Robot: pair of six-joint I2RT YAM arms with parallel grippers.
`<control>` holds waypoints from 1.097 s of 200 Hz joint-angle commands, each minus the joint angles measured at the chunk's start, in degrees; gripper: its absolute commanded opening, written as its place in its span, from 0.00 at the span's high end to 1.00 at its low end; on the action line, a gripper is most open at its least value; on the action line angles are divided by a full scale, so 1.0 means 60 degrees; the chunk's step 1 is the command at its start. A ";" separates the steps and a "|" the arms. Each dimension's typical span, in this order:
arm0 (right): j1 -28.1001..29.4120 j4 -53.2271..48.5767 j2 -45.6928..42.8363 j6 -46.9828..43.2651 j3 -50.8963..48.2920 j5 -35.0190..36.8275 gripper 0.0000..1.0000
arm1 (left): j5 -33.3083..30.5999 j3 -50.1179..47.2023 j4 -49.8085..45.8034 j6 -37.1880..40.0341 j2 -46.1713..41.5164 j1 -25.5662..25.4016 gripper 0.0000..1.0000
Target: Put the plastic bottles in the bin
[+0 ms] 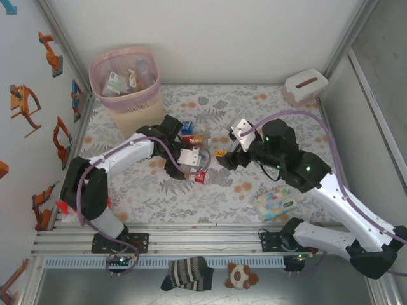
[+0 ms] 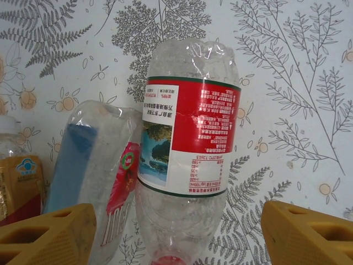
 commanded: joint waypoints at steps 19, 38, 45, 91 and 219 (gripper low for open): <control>0.0029 0.0135 -0.0397 0.0134 0.0156 -0.0022 0.13 | 0.0328 0.0314 -0.0195 0.0284 0.0590 -0.0100 0.23; 0.0029 0.0120 -0.0481 0.0141 0.0156 0.0008 0.13 | 0.0460 0.0340 -0.0190 0.0174 0.0852 -0.0155 0.23; 0.0026 0.0098 -0.0495 0.0137 0.0156 0.0008 0.13 | 0.0483 0.0321 -0.0194 0.0157 0.0951 -0.0165 0.23; 0.0024 0.0062 -0.0612 0.0165 0.0104 0.0023 0.13 | 0.0391 0.0318 -0.0152 0.0000 0.1536 -0.0278 0.21; 0.0029 0.0073 -0.0979 0.0278 -0.0042 0.0198 0.13 | 0.0377 0.0245 -0.0071 -0.0248 0.1938 -0.0367 0.15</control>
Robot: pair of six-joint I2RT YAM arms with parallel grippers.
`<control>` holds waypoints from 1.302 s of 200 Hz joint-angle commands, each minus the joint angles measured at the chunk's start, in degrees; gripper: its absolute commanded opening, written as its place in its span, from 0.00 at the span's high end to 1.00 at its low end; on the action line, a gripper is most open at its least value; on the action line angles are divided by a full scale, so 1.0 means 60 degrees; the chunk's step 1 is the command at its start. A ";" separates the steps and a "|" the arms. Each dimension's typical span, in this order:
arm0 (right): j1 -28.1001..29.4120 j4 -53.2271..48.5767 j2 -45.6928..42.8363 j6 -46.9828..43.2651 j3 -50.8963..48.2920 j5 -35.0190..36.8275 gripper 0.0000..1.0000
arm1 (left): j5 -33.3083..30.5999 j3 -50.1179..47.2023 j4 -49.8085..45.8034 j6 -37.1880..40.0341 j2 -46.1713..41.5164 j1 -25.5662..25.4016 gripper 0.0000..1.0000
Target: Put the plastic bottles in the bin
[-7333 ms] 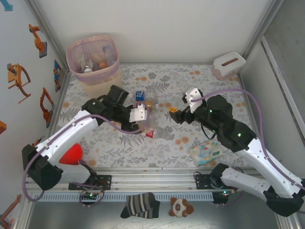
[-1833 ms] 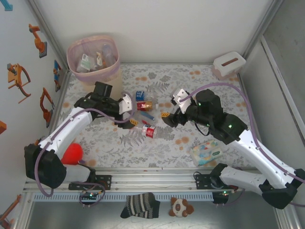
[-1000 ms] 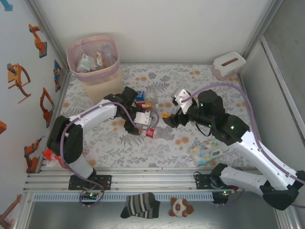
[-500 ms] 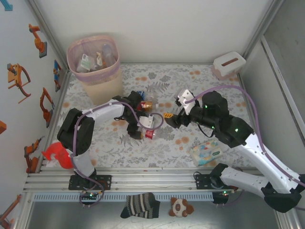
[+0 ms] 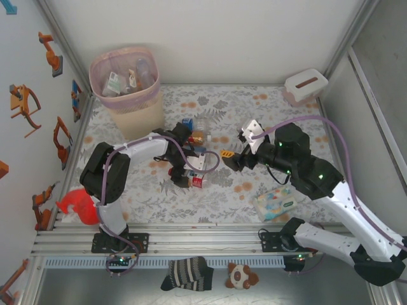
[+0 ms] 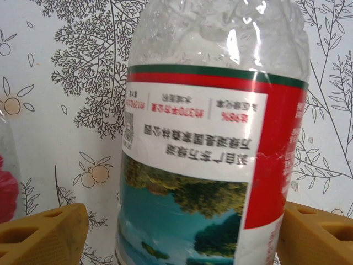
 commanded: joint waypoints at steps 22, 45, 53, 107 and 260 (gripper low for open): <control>0.0017 0.0109 -0.0241 0.0279 -0.0049 0.0157 0.13 | 0.0214 0.0092 -0.0119 -0.0055 0.0170 -0.0089 0.14; 0.0019 0.0124 -0.0289 0.0350 -0.0096 0.0158 0.13 | 0.0242 0.0110 -0.0119 -0.0073 0.0237 -0.0105 0.15; 0.0029 0.0124 -0.0310 0.0353 -0.0108 0.0173 0.13 | 0.0250 0.0113 -0.0115 -0.0066 0.0244 -0.0105 0.16; 0.0029 0.0138 -0.0335 0.0296 -0.0117 0.0261 0.13 | 0.0214 0.0195 -0.0327 -0.0086 0.0124 -0.0105 0.27; 0.0025 0.0329 -0.0201 0.0222 -0.0137 0.0305 0.13 | 0.2637 0.0341 0.0502 -0.3103 -0.2733 0.1144 0.44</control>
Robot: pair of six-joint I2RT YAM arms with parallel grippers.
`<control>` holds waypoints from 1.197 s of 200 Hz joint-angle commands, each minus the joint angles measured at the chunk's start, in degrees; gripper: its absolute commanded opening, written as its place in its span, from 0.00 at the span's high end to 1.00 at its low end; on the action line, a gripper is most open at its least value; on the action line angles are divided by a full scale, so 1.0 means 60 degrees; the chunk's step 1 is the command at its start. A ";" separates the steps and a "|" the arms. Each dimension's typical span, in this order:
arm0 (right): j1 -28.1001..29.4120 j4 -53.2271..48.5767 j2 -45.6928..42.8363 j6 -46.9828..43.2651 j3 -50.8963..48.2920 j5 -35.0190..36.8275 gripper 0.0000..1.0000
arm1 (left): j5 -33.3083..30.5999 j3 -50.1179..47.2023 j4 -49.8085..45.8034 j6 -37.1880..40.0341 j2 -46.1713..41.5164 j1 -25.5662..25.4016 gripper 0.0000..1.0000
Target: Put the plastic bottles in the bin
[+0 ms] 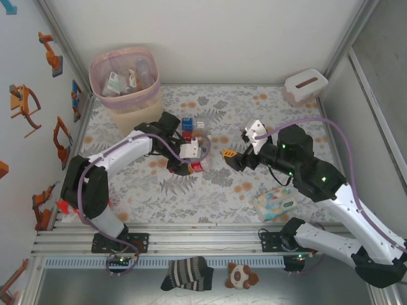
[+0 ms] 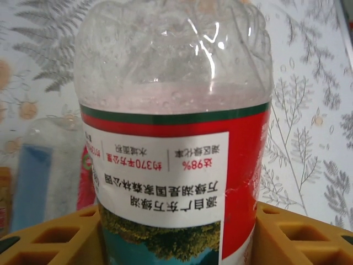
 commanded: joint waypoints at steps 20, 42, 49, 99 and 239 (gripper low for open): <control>0.0019 0.0380 0.0037 0.0057 -0.0079 0.0072 0.13 | 0.1693 0.0132 0.1498 -0.2772 -0.1321 0.0825 0.47; 0.0021 0.0431 0.0094 0.0050 -0.0081 0.0039 0.13 | 0.2032 0.0070 0.2578 -0.4330 -0.1873 0.1273 0.48; 0.0029 0.0432 0.0118 0.0050 -0.0072 0.0032 0.13 | 0.2048 0.0112 0.2880 -0.4922 -0.2004 0.1401 0.49; 0.0036 0.0519 0.0215 0.0036 -0.0086 0.0006 0.13 | 0.2305 0.0842 0.4480 -0.8601 -0.2578 0.2846 0.53; 0.0030 0.0637 0.0549 0.0012 0.0124 -0.0201 0.13 | 0.1334 0.3602 0.4942 -1.3190 -0.1769 0.6519 0.60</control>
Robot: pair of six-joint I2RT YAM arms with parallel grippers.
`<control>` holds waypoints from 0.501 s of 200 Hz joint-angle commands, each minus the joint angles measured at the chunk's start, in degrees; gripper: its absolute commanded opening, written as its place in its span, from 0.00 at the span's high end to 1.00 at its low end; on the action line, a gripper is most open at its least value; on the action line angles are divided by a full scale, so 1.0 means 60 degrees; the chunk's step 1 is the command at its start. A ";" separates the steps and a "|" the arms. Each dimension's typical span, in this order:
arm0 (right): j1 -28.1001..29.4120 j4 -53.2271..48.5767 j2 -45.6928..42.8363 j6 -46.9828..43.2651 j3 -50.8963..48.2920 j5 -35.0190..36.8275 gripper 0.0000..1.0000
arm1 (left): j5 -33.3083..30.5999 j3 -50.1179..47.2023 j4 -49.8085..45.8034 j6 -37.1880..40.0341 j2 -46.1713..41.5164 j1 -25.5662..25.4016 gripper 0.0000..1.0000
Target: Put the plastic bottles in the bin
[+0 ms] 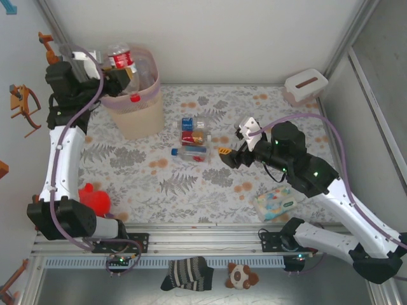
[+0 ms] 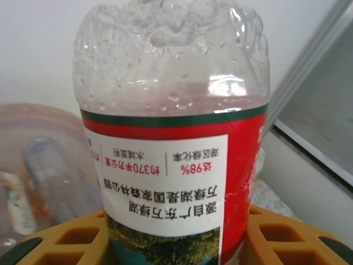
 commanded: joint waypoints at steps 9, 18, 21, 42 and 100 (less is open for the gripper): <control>0.0030 0.0210 0.0082 0.0017 0.0147 -0.0150 0.13 | -0.0284 0.1201 -0.0666 -0.0874 0.0705 0.0596 0.60; 0.0023 0.0225 0.0090 0.0025 0.0152 -0.0158 0.13 | -0.0267 0.1617 -0.0949 -0.0939 0.1007 0.0777 0.60; 0.0029 0.0225 0.0100 0.0025 0.0166 -0.0167 0.13 | -0.0275 0.1727 -0.1005 -0.0960 0.1088 0.0827 0.60; 0.0027 0.0240 0.0162 0.0039 0.0213 -0.0201 0.13 | -0.0891 0.2175 -0.1229 -0.0827 0.1425 0.0960 0.62; 0.0031 0.0256 0.0236 0.0032 0.0357 -0.0205 0.14 | -0.2010 0.4621 -0.3403 -0.0342 0.3397 0.1033 0.62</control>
